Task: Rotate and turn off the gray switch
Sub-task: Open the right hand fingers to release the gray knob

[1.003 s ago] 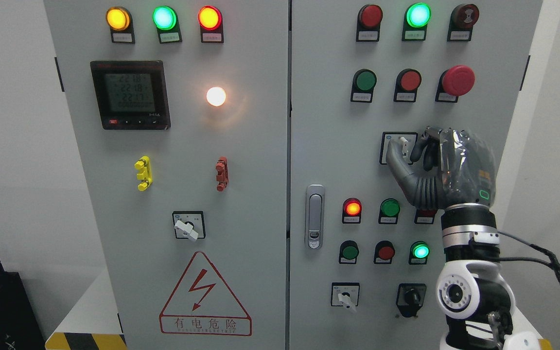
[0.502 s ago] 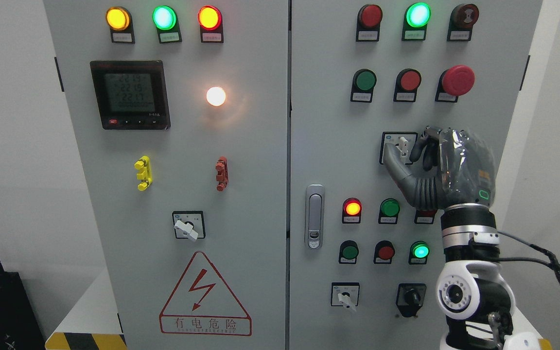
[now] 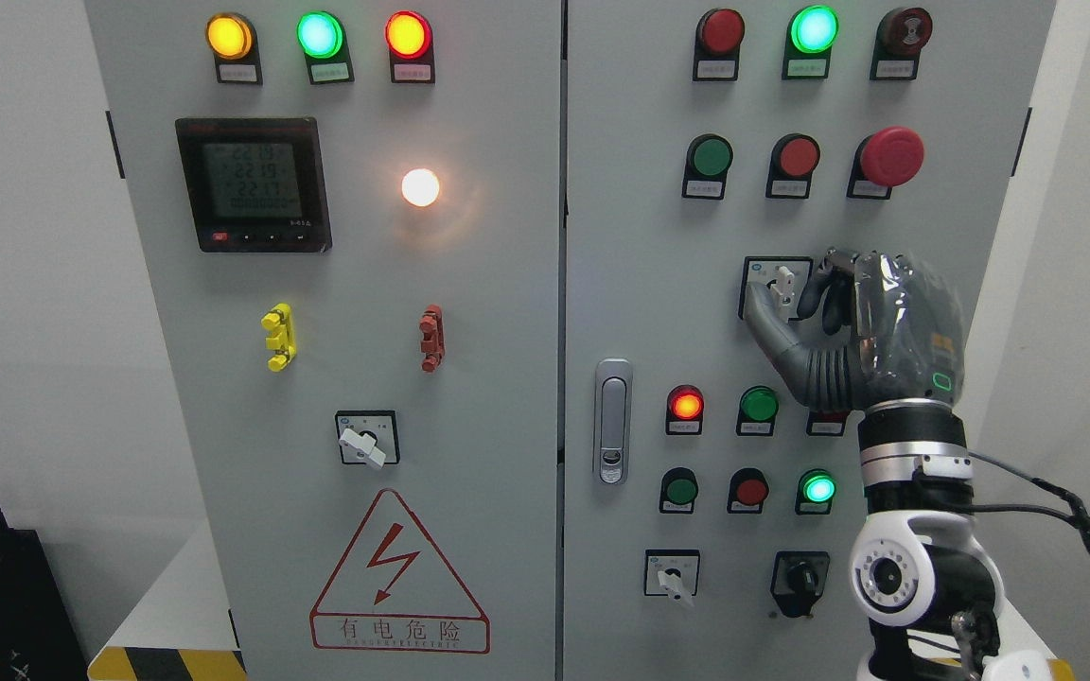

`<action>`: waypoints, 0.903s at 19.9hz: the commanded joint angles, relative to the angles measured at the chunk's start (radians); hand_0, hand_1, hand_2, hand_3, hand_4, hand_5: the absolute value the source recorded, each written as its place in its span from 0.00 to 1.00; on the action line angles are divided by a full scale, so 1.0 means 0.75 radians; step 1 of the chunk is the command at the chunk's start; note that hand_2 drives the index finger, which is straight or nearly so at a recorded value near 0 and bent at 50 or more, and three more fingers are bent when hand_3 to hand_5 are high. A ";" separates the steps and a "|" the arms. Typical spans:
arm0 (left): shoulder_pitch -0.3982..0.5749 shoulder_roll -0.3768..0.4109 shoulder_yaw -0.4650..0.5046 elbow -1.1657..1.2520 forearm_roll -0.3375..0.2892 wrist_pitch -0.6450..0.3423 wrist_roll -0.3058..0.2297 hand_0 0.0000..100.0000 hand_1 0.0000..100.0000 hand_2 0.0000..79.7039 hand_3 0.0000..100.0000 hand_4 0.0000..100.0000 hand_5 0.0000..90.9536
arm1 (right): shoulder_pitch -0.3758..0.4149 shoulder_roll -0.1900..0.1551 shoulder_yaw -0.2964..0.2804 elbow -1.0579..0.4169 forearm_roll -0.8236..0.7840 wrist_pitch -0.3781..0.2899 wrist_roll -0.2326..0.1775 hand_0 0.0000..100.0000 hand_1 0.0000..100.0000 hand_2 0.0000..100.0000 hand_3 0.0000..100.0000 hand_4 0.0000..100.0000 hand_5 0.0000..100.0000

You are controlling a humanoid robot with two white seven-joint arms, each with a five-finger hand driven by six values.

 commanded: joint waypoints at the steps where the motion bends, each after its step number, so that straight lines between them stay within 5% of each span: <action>1: 0.000 0.000 -0.002 0.018 0.000 0.001 0.000 0.12 0.39 0.00 0.00 0.00 0.00 | 0.009 0.000 0.035 -0.044 -0.002 -0.003 -0.008 0.26 0.38 0.76 0.98 0.93 1.00; 8: 0.000 0.000 -0.002 0.018 0.000 0.001 0.000 0.12 0.39 0.00 0.00 0.00 0.00 | 0.083 0.002 0.014 -0.162 -0.002 -0.064 -0.029 0.26 0.36 0.76 0.98 0.92 1.00; 14: 0.000 0.000 -0.002 0.018 0.000 0.001 0.000 0.12 0.39 0.00 0.00 0.00 0.00 | 0.138 0.057 -0.002 -0.312 -0.004 -0.183 -0.096 0.24 0.33 0.66 0.99 0.90 0.98; 16: 0.000 0.000 -0.002 0.018 0.000 0.001 0.000 0.12 0.39 0.00 0.00 0.00 0.00 | 0.171 0.059 -0.002 -0.346 -0.006 -0.195 -0.090 0.24 0.32 0.64 0.98 0.88 0.88; 18: 0.000 0.000 -0.002 0.018 0.000 0.001 0.000 0.12 0.39 0.00 0.00 0.00 0.00 | 0.207 0.059 -0.004 -0.371 -0.022 -0.238 -0.084 0.25 0.32 0.62 0.85 0.73 0.72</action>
